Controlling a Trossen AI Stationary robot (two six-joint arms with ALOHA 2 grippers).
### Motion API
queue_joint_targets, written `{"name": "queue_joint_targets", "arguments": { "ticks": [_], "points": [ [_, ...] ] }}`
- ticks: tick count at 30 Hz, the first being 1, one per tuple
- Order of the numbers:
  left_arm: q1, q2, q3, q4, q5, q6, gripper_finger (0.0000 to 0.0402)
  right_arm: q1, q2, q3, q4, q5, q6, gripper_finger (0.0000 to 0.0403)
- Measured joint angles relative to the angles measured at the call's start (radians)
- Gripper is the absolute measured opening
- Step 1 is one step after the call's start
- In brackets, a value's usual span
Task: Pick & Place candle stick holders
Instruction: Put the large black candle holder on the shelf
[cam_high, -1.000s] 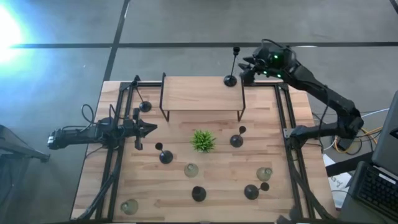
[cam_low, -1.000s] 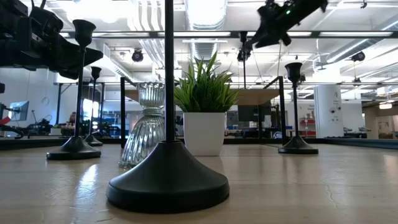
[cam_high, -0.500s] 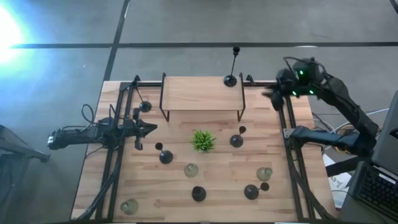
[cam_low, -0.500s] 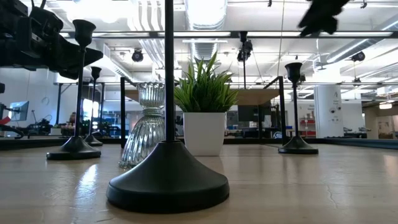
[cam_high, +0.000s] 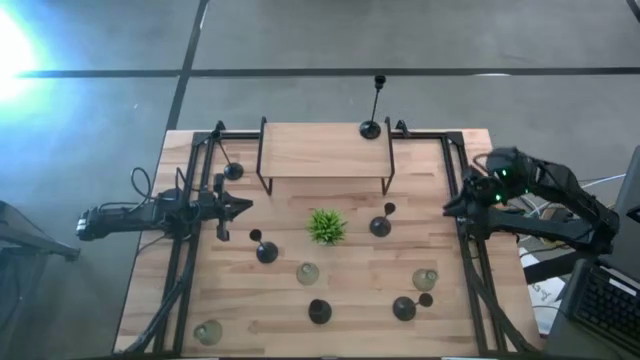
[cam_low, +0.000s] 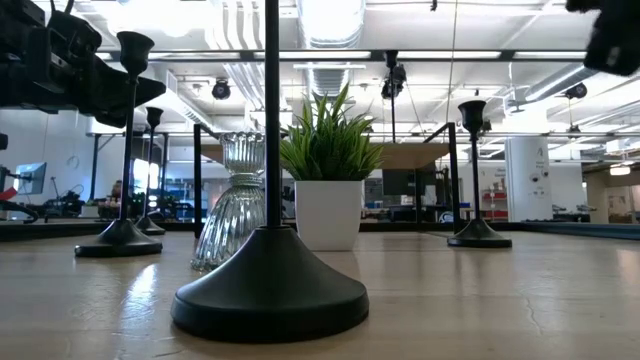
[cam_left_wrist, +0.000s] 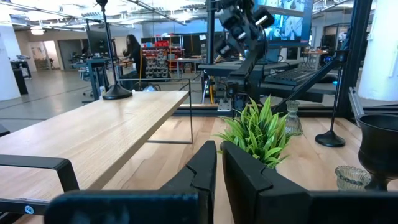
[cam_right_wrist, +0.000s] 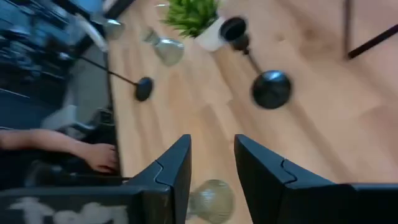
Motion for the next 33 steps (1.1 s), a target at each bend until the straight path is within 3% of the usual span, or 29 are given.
{"name": "queue_joint_targets", "arguments": {
  "ticks": [6, 14, 24, 33],
  "points": [
    [0.0, 0.0, 0.0, 0.0, 0.0, 0.0, 0.0032, 0.095, -0.147, -0.189, 0.289, -0.134, 0.122, 0.0104],
    [0.0, 0.0, 0.0, 0.0, 0.0, 0.0, 0.0032, 0.205, -0.166, -0.318, 0.426, -0.141, 0.052, 0.0104],
    [0.0, 0.0, 0.0, 0.0, 0.0, 0.0, 0.0032, 0.436, 0.04, -0.443, 0.734, -0.13, 0.044, 0.0104],
    [0.0, 0.0, 0.0, 0.0, 0.0, 0.0, 0.0032, 0.723, 0.228, -0.379, 0.765, 0.086, -0.069, 0.0104]
  ]
}}
